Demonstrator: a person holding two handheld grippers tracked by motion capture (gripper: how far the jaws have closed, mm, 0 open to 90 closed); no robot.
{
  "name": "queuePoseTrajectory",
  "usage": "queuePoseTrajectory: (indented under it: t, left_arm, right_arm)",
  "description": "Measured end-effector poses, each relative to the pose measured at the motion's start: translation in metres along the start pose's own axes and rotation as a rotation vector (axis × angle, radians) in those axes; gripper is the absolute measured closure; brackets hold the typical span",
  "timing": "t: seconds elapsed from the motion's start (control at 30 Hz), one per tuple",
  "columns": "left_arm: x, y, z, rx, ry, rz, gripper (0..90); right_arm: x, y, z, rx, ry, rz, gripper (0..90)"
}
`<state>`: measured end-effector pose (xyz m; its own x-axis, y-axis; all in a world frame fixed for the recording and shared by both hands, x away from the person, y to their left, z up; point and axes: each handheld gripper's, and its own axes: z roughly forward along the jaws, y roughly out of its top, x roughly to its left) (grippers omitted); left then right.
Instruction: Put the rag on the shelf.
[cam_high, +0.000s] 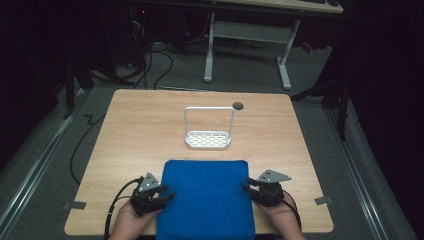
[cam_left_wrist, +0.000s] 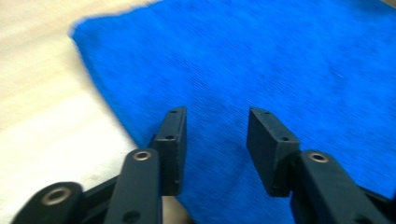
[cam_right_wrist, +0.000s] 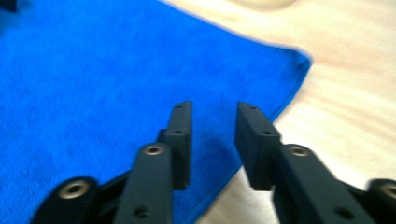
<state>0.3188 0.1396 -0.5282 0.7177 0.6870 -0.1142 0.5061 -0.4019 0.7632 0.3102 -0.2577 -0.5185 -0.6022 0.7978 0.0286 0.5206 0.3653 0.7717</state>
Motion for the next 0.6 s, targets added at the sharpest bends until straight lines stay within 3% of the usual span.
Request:
queuePoseTrajectory:
  t: [0.13, 0.23, 0.27, 0.47, 0.53, 0.6]
  left_arm:
    - [0.006, 0.003, -0.002, -0.040, 0.037, -0.010, 54.7]
    - [0.014, 0.006, -0.004, -0.073, 0.077, -0.041, 52.6]
    - [0.018, 0.006, -0.004, -0.077, 0.084, -0.050, 52.5]
    - [0.042, 0.012, 0.004, -0.058, 0.119, -0.109, 49.2]
    - [0.047, 0.018, 0.012, -0.036, 0.102, -0.148, 49.5]
    - [0.049, 0.021, 0.016, -0.023, 0.107, -0.156, 49.4]
  right_arm:
    - [-0.003, -0.001, -0.002, -0.025, -0.027, 0.001, 61.7]
    - [-0.007, -0.004, -0.002, -0.033, -0.029, -0.009, 57.6]
    - [-0.011, -0.004, -0.002, -0.040, -0.014, 0.010, 57.6]
    - [-0.014, -0.003, -0.001, -0.026, -0.047, 0.007, 50.6]
    - [-0.014, -0.002, 0.001, -0.023, -0.061, -0.007, 48.4]
    - [-0.014, -0.002, 0.002, -0.023, -0.064, -0.008, 48.2]
